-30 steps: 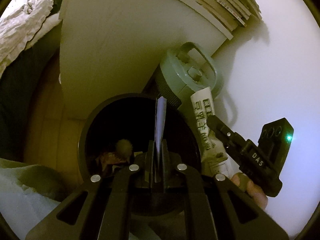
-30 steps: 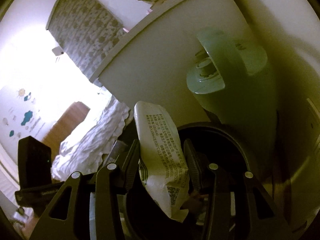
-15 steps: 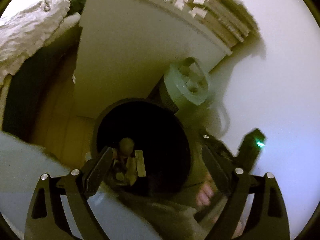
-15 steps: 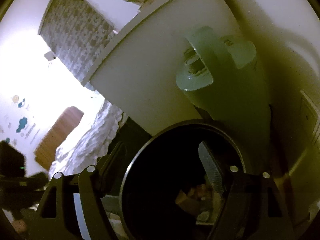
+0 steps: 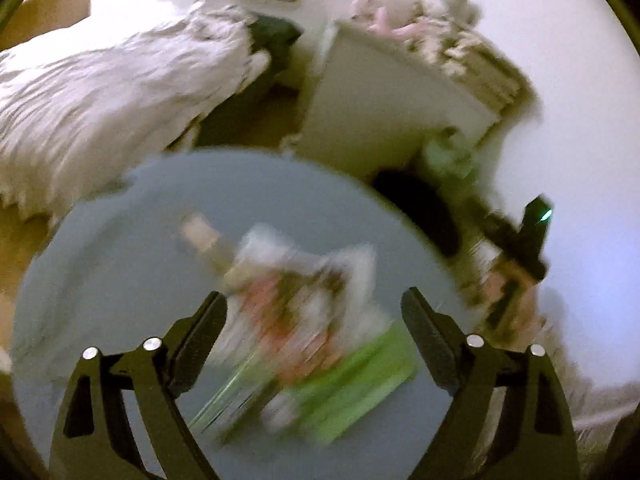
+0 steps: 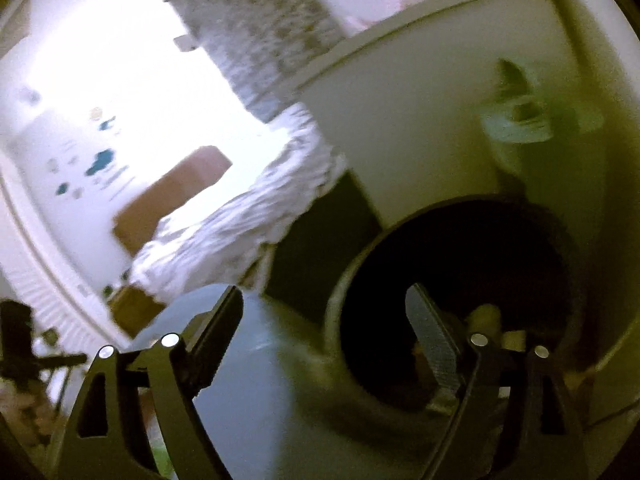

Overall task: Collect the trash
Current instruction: 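Grasp the green packet with the right tool while the left tool grasps the green Doublemint gum box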

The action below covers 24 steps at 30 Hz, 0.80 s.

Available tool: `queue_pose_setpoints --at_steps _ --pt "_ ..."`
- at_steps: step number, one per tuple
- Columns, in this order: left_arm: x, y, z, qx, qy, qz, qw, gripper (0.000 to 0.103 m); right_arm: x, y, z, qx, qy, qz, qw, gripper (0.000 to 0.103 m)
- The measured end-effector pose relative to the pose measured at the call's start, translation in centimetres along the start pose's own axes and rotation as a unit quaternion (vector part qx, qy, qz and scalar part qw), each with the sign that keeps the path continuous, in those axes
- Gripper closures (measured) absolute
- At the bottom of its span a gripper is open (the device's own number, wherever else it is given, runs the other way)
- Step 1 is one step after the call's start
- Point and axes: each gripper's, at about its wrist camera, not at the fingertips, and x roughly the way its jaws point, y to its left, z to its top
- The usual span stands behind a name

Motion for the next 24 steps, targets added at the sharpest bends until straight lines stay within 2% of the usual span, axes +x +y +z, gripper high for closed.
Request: queue_pose_setpoints --at_steps 3,5,6,8,10,12,14,17,18,20,24 --pt "-0.1 2.5 -3.4 0.01 0.028 0.023 0.9993 0.027 0.6 4.2 -1.9 -0.035 0.046 0.064 0.996 0.02" --pt "0.4 3.3 -5.1 0.026 0.04 0.027 0.9985 0.031 1.4 8.4 -3.8 -0.097 0.093 0.105 0.985 0.02" --pt "0.7 3.5 -5.6 0.037 0.043 0.028 0.998 0.031 1.7 10.7 -4.9 -0.141 0.119 0.119 0.976 0.02" --pt "1.7 3.4 -6.4 0.065 0.047 0.028 0.9964 0.031 2.2 14.3 -6.7 -0.217 0.162 0.139 0.952 0.02" --pt "2.3 3.6 -6.8 0.084 0.052 0.024 0.9948 0.035 2.4 18.2 -8.9 -0.31 0.214 0.161 0.912 0.02" --pt "3.0 3.6 -7.0 0.108 0.056 0.014 0.9925 0.041 2.6 20.2 -10.1 -0.367 0.246 0.164 0.882 0.02" --pt "3.6 3.5 -6.8 0.125 0.054 0.005 0.9907 0.041 3.0 21.7 -11.3 -0.416 0.278 0.162 0.851 0.02" --pt "4.0 3.8 -6.4 0.126 0.046 -0.009 0.9909 0.046 4.2 23.3 -12.9 -0.478 0.323 0.153 0.803 0.02" --pt "4.0 4.0 -6.2 0.123 0.044 -0.013 0.9914 0.052 4.6 23.8 -13.4 -0.494 0.336 0.153 0.787 0.02" --pt "4.0 4.6 -6.1 0.112 0.043 -0.016 0.9927 0.058 5.1 24.4 -14.8 -0.517 0.354 0.158 0.764 0.02" --pt "3.8 5.4 -6.3 0.092 0.036 -0.024 0.9948 0.063 6.3 26.2 -16.6 -0.537 0.369 0.168 0.74 0.024"
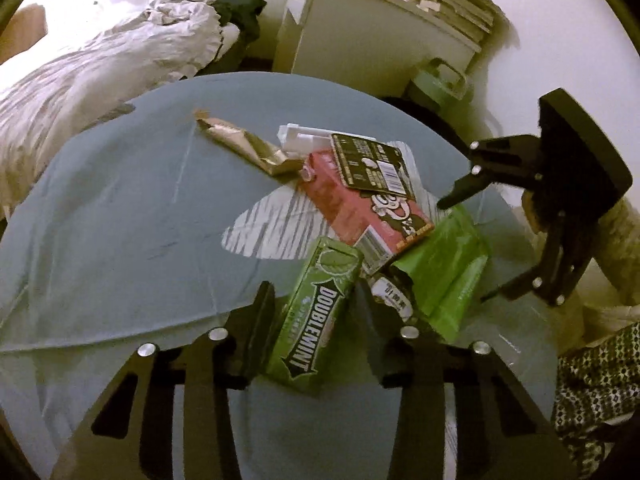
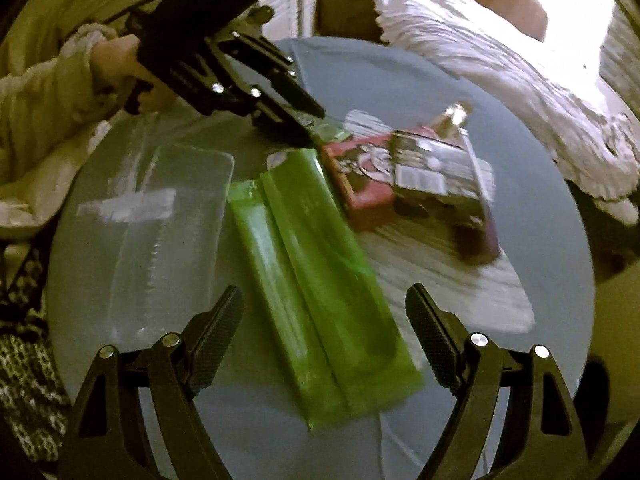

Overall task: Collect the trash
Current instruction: 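Grasp the green packet with the right tool while the left tool grasps the green Doublemint gum box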

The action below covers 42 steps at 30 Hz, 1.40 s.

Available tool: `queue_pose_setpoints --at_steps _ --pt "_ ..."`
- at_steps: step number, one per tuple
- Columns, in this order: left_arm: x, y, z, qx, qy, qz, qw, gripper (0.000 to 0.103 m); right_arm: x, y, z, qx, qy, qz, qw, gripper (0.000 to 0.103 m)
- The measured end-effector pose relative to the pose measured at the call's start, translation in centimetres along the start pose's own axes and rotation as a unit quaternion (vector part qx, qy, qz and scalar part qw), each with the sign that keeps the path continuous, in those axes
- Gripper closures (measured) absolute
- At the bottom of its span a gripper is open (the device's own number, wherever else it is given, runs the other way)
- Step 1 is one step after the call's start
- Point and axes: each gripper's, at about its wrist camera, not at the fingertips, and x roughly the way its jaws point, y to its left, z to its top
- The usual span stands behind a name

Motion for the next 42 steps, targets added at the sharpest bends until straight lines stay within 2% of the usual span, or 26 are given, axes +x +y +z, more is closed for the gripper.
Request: queue_pose_setpoints --at_steps 1,3,6,8,10,13,14,16,19,20,22,26,27,28,29,30,33,35,36,42 --pt "-0.1 0.0 -0.1 -0.002 -0.001 0.002 1.0 0.064 0.6 0.1 0.3 -0.002 0.004 0.004 1.0 0.033" --pt "-0.3 -0.1 -0.5 -0.005 -0.004 0.011 0.9999 0.064 1.6 0.3 0.8 0.002 0.008 0.009 1.0 0.034" --pt "-0.7 -0.3 -1.0 -0.002 -0.011 0.034 0.9994 0.065 0.8 -0.5 0.7 0.031 -0.024 0.031 0.999 0.049" --pt "-1.1 -0.4 -1.4 0.0 -0.021 0.062 0.9978 0.065 -0.6 -1.2 0.0 0.06 -0.056 0.041 0.996 0.061" --pt "-1.7 -0.3 -1.5 -0.006 -0.033 0.076 0.9965 0.068 -2.3 -2.1 -1.2 0.091 -0.089 0.052 0.99 0.064" --pt "-2.4 0.1 -1.4 -0.029 -0.047 0.074 0.9957 0.073 -4.6 -3.3 -3.1 0.137 -0.138 0.064 0.979 0.067" --pt "-2.9 0.2 -1.2 -0.042 -0.058 0.067 0.9952 0.08 -5.5 -3.7 -4.0 0.156 -0.16 0.066 0.973 0.068" --pt "-3.8 0.3 -0.6 -0.061 -0.079 0.052 0.9937 0.081 -7.4 -4.4 -5.8 0.19 -0.204 0.068 0.958 0.068" --pt "-4.5 -0.4 1.4 -0.062 -0.094 0.046 0.9925 0.081 -9.9 -6.7 -9.0 0.266 -0.284 0.054 0.92 0.068" --pt "-4.3 -0.8 2.3 -0.054 -0.084 0.056 0.9935 0.081 -10.8 -7.9 -10.3 0.297 -0.31 0.045 0.902 0.068" --pt "-3.8 -1.2 3.0 -0.045 -0.067 0.063 0.9947 0.081 -11.7 -10.2 -12.4 0.342 -0.336 0.015 0.877 0.068" --pt "-2.3 -1.1 2.3 -0.045 -0.008 0.097 0.9943 0.074 -12.3 -11.9 -15.7 0.388 -0.364 0.011 0.846 0.068" --pt "-2.0 -0.9 1.7 -0.051 -0.001 0.103 0.9934 0.061 -12.4 -12.0 -16.3 0.392 -0.369 0.012 0.843 0.068" --pt "-1.9 -0.7 1.1 -0.058 0.003 0.112 0.992 0.043 -12.4 -12.2 -16.7 0.394 -0.37 0.012 0.841 0.068" --pt "-1.8 -0.4 0.4 -0.067 0.005 0.12 0.9905 0.037 -12.2 -12.2 -17.1 0.397 -0.369 0.014 0.84 0.068" --pt "-1.6 -0.3 -0.2 -0.073 0.007 0.121 0.99 0.035 -12.0 -12.3 -17.3 0.399 -0.366 0.015 0.841 0.068" --pt "-0.8 -0.6 -1.4 -0.057 0.009 0.127 0.9902 0.037 -11.9 -12.4 -17.6 0.398 -0.36 0.014 0.844 0.068" --pt "-0.5 -0.9 -1.3 -0.037 0.006 0.151 0.9878 0.054 -11.7 -12.4 -17.4 0.397 -0.358 0.013 0.845 0.068" --pt "-0.5 -0.9 -1.2 -0.035 0.005 0.152 0.9878 0.07 -11.3 -12.1 -17.2 0.398 -0.357 0.013 0.845 0.068" --pt "-0.9 -0.9 0.9 -0.052 -0.021 0.133 0.9896 0.073 -10.8 -11.6 -16.8 0.407 -0.357 0.005 0.841 0.068"
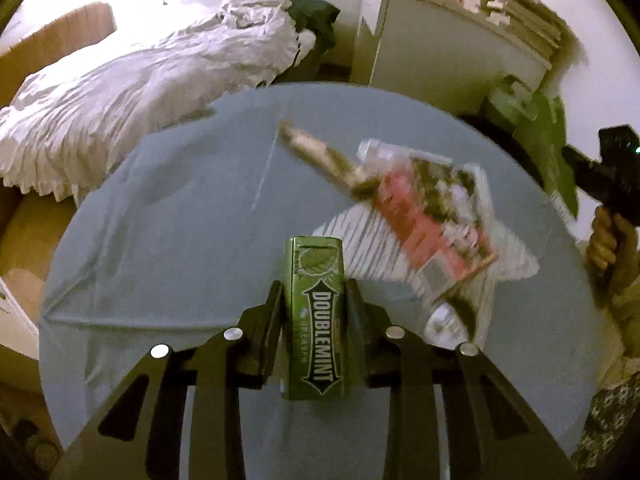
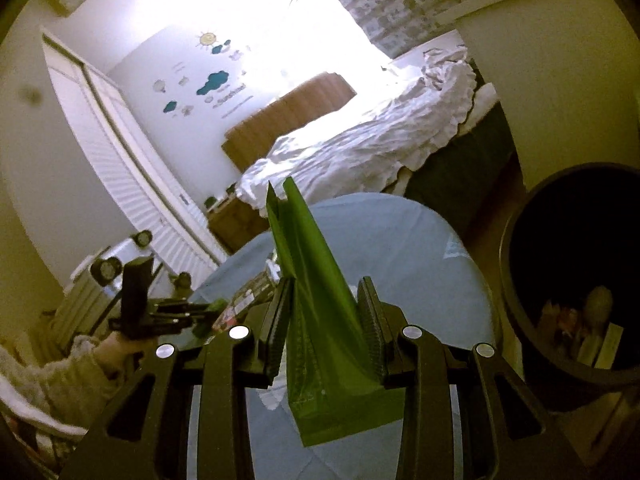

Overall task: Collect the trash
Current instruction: 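Grasp the green packet with the right tool while the left tool grasps the green Doublemint gum box, then carry both items over the black bin and open both tools to drop them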

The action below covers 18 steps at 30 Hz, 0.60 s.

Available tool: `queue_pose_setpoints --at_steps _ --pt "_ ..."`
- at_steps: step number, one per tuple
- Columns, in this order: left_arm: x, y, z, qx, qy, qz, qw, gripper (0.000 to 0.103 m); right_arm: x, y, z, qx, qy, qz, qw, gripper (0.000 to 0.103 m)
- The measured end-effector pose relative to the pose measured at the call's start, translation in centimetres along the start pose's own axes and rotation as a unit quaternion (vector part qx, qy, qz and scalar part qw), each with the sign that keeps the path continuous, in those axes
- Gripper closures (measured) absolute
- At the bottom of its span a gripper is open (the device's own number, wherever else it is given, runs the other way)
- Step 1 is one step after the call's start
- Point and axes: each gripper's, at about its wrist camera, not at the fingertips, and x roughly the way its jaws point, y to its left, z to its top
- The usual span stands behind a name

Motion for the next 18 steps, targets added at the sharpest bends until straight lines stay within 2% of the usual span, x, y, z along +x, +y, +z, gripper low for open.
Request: queue_pose_setpoints --at_steps 4,7,10,14,16,18 --pt "-2.1 -2.3 3.1 0.004 -0.044 -0.033 0.9985 0.072 -0.9 -0.8 0.7 0.02 -0.03 -0.011 0.999 0.068" --pt "-3.3 -5.4 7.4 0.017 -0.083 -0.075 0.9936 0.072 -2.8 -3.0 2.3 0.058 -0.087 -0.036 0.994 0.068" --pt "-3.5 -9.4 11.9 0.031 -0.115 -0.122 0.9853 0.072 -5.3 -5.7 4.4 0.103 -0.161 -0.089 0.978 0.068" --pt "-1.4 -15.7 17.9 0.065 -0.14 -0.179 0.9717 0.072 -7.9 -8.5 6.1 0.12 -0.23 -0.151 0.954 0.068" --pt "0.5 -18.4 19.8 0.083 -0.14 -0.19 0.9682 0.072 -8.9 -10.3 6.5 0.131 -0.256 -0.167 0.943 0.068" --pt "3.0 -20.2 21.4 0.081 -0.124 -0.207 0.9671 0.072 -9.3 -11.5 6.5 0.129 -0.264 -0.187 0.937 0.068"
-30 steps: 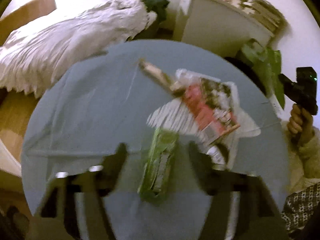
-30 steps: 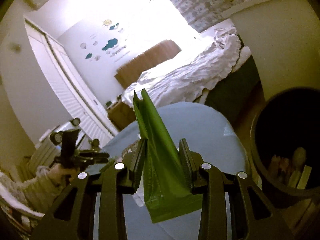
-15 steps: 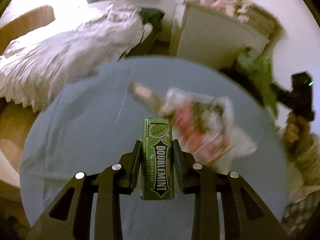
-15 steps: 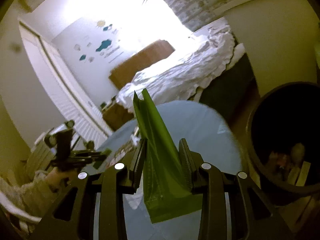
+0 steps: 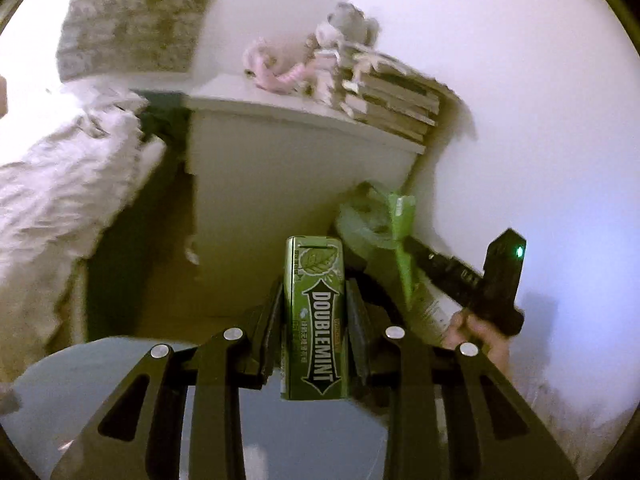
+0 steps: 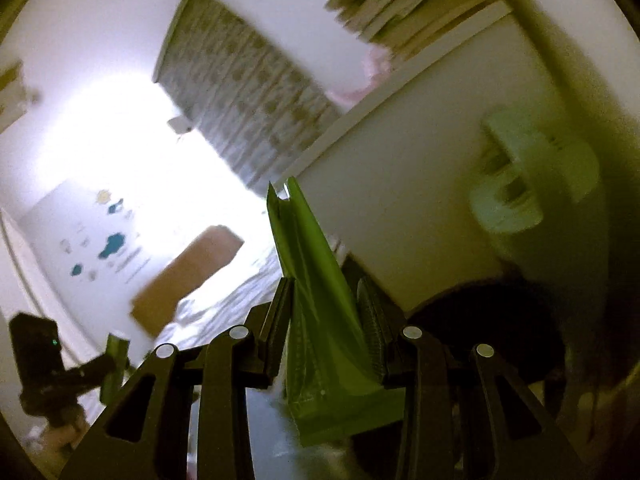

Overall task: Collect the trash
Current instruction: 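Carry both items over the black bin and open both tools to drop them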

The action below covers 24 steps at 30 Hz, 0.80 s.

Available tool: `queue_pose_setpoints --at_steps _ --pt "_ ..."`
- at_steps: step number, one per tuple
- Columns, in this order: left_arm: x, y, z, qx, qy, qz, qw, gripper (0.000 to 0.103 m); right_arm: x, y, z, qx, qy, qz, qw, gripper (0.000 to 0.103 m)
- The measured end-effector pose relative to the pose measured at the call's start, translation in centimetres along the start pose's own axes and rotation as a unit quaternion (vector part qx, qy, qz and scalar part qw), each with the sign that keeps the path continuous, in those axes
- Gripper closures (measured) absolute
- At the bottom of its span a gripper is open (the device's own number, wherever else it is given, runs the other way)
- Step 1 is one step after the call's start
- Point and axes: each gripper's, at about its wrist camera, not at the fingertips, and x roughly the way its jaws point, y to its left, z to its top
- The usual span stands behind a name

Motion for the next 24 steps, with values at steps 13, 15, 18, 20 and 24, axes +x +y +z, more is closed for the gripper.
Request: queue_pose_setpoints --at_steps 13,15,18,20,24 --pt "15.9 -0.5 -0.6 -0.056 0.094 -0.056 0.9924 0.072 2.5 -6.2 0.0 -0.014 0.033 -0.09 0.995 0.068" --pt "16.7 -0.7 -1.0 -0.057 0.103 -0.056 0.9915 0.072 2.4 -6.8 0.0 -0.01 0.037 -0.092 0.995 0.068" --pt "17.7 -0.5 -1.3 -0.06 0.113 -0.055 0.9903 0.072 2.7 -6.7 0.0 -0.012 0.045 -0.098 0.994 0.068" --pt "18.0 -0.5 -1.5 -0.062 0.118 -0.053 0.9896 0.072 2.6 -6.5 -0.3 -0.012 0.051 -0.102 0.993 0.068" --pt "19.1 0.0 -1.5 -0.077 0.125 -0.052 0.9878 0.072 3.3 -6.5 -0.3 -0.011 0.062 -0.11 0.992 0.068"
